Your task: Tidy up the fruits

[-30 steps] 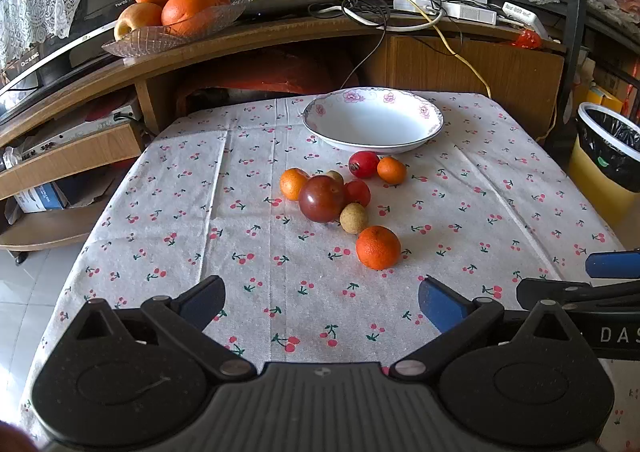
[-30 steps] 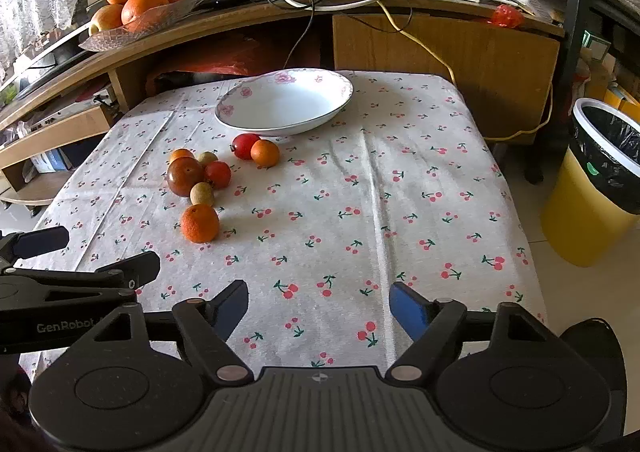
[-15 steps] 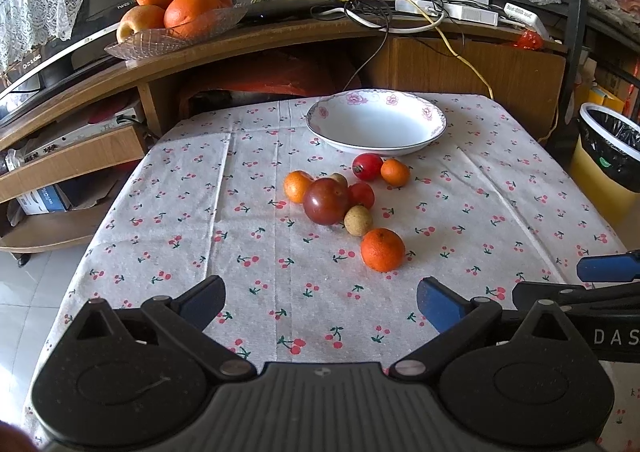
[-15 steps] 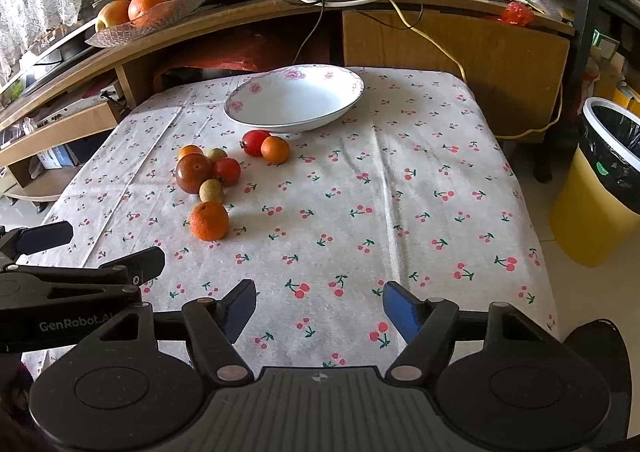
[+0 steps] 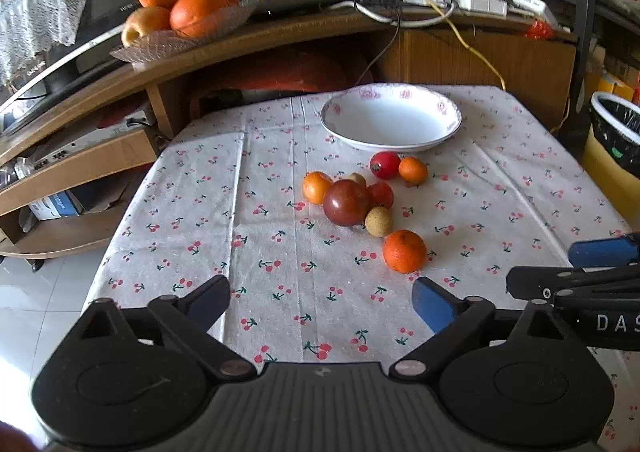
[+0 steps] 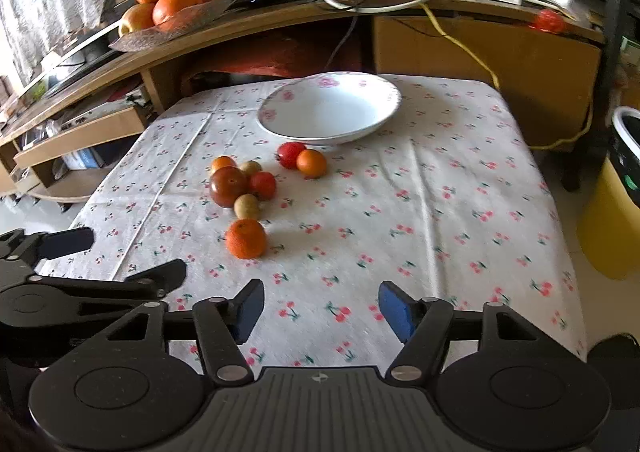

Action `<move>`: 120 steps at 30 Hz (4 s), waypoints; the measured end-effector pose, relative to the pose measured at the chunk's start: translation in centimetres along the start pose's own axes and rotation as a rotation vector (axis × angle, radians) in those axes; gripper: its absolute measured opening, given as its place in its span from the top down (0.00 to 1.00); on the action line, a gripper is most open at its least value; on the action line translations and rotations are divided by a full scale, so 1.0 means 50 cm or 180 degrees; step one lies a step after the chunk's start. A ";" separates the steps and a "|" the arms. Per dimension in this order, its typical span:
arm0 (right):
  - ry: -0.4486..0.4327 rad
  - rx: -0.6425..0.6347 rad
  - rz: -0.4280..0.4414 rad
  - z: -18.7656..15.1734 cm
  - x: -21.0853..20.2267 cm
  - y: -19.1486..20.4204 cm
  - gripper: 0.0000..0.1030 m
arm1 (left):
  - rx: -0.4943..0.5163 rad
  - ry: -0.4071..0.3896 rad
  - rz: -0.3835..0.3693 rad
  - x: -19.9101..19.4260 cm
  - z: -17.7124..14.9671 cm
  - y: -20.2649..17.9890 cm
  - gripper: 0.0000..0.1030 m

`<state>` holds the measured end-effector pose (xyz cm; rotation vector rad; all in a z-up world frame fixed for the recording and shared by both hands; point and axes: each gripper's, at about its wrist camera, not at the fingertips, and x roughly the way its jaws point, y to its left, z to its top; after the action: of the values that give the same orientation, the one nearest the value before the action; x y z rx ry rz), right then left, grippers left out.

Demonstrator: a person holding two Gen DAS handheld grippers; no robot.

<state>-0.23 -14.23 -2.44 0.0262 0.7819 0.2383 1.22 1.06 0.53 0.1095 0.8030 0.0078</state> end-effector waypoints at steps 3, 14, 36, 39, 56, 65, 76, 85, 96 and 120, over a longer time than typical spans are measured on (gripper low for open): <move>0.0052 -0.0090 0.0050 0.016 0.018 0.010 0.45 | 0.0087 0.0030 0.0000 0.017 0.013 0.008 0.03; 0.0353 -0.0471 0.0387 0.068 0.099 0.050 0.51 | 0.0307 0.0215 -0.0067 0.085 0.039 0.059 0.04; 0.0772 -0.0530 0.0739 0.107 0.175 0.040 0.74 | 0.0530 0.0340 -0.0518 0.166 0.077 0.077 0.22; 0.0779 -0.0513 0.0728 0.105 0.172 0.031 0.74 | 0.0476 0.0348 -0.0680 0.178 0.093 0.065 0.28; 0.0832 -0.0393 0.0657 0.103 0.157 -0.010 0.74 | 0.0154 0.0523 -0.0955 0.242 0.138 0.035 0.48; 0.0781 -0.0481 0.0605 0.104 0.148 -0.008 0.74 | 0.0310 0.0490 -0.0889 0.236 0.133 0.018 0.54; 0.0789 -0.0540 0.0571 0.100 0.146 -0.009 0.74 | 0.0442 0.0585 -0.0990 0.207 0.112 0.017 0.54; 0.0794 -0.0515 0.0596 0.102 0.157 -0.006 0.72 | 0.0526 0.0555 -0.0987 0.209 0.110 0.012 0.54; 0.0802 -0.0544 0.0591 0.101 0.163 -0.002 0.72 | 0.0585 0.0518 -0.0967 0.210 0.108 0.008 0.53; 0.0668 -0.0523 0.0528 0.118 0.150 -0.009 0.73 | 0.0551 0.0500 -0.0933 0.196 0.123 0.001 0.54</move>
<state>9.12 -12.61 -3.48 -0.0907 0.9679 0.4678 12.45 0.99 -2.29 0.1554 0.9700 -0.3341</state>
